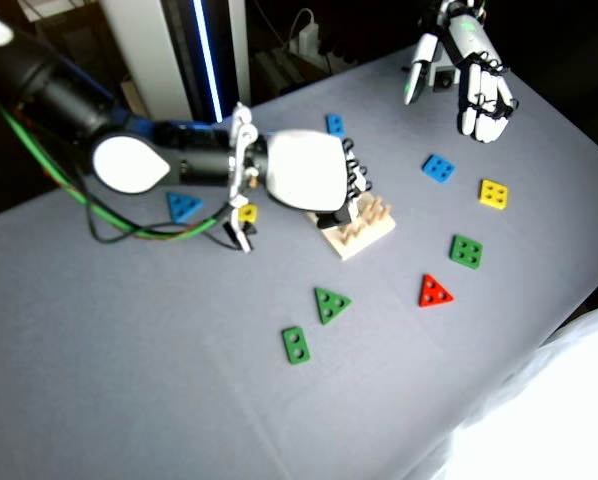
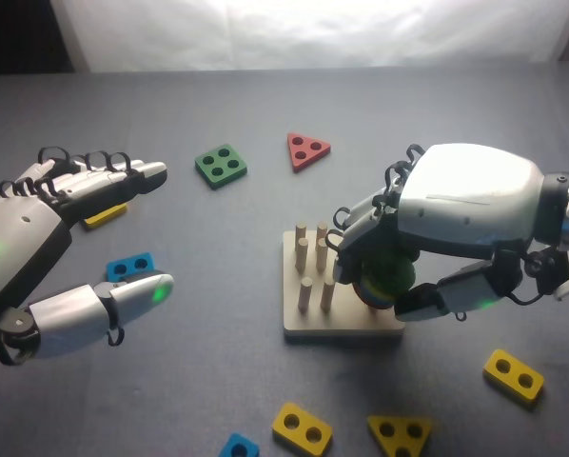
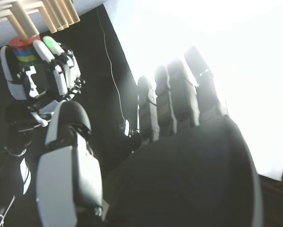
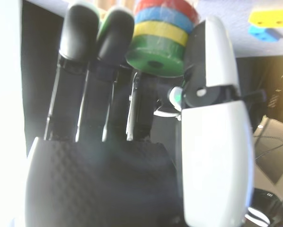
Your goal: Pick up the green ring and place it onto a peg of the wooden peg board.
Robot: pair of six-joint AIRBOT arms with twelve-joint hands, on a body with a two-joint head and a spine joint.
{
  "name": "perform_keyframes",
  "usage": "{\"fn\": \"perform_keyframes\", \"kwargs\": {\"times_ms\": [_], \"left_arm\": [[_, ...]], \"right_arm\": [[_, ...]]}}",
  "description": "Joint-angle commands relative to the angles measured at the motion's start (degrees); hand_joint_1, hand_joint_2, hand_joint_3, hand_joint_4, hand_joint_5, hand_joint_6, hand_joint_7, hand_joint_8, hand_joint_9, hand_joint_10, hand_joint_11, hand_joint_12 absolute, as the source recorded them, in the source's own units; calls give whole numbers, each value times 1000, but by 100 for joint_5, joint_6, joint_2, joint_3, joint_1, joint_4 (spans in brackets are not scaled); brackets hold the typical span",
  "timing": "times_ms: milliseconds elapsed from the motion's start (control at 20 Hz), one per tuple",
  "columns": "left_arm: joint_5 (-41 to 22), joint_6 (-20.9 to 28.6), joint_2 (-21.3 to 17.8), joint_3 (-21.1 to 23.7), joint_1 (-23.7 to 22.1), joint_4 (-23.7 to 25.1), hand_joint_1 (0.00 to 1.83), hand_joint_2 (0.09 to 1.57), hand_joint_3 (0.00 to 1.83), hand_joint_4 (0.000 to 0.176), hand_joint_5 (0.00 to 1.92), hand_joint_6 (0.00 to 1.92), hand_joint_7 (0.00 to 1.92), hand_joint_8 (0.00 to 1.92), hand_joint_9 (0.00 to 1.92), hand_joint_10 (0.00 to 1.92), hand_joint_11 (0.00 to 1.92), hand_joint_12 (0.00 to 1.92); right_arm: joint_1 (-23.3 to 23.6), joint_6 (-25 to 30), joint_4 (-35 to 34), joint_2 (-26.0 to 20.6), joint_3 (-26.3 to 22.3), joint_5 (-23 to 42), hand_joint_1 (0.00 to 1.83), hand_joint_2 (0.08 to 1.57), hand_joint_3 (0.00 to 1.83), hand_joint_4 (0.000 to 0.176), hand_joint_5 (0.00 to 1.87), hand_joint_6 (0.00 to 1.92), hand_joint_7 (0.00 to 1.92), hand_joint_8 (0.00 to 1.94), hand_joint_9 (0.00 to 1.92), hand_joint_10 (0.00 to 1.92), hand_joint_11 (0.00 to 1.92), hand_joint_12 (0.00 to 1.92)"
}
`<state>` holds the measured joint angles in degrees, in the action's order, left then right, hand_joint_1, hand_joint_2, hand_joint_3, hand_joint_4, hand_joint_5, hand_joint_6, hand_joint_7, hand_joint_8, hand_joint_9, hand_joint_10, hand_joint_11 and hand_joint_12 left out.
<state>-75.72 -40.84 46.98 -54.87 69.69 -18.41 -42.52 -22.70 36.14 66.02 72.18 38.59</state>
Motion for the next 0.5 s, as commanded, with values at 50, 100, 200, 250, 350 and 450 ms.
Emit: {"fn": "perform_keyframes", "kwargs": {"times_ms": [50,100,200,250,350,450], "left_arm": [[-731,38,16,7,-14,129,597,1121,0,37,384,2,357,1,346,2,0,874],[-732,39,16,8,-14,129,601,1120,0,36,386,2,358,2,348,2,0,884],[-734,43,16,11,-14,129,596,1121,0,33,387,1,362,1,353,3,0,902],[-736,47,16,13,-14,129,580,1127,2,35,376,0,360,0,359,5,0,906],[-735,54,17,13,-14,129,574,1129,2,40,376,0,355,1,351,3,0,855],[-737,57,17,11,-14,129,580,1122,0,53,382,1,360,1,351,2,0,875]], "right_arm": [[113,11,-164,41,6,556,1239,1119,3,0,911,1027,1034,1059,1029,1177,959,1456],[113,11,-155,41,-2,551,1237,1121,3,0,908,1030,1030,1068,1023,1192,955,1468],[107,29,-128,41,-19,537,1238,1108,0,0,934,1032,1062,973,1038,1161,982,1441],[100,74,-67,41,-21,511,1243,1091,0,0,975,976,1086,925,1067,1191,1031,1469],[100,121,13,46,-24,477,1248,1088,0,0,1020,865,1049,1032,1049,1310,1023,1568],[100,136,53,50,-24,461,1260,1088,0,0,1068,729,1014,1146,1025,1449,1011,1659]]}}
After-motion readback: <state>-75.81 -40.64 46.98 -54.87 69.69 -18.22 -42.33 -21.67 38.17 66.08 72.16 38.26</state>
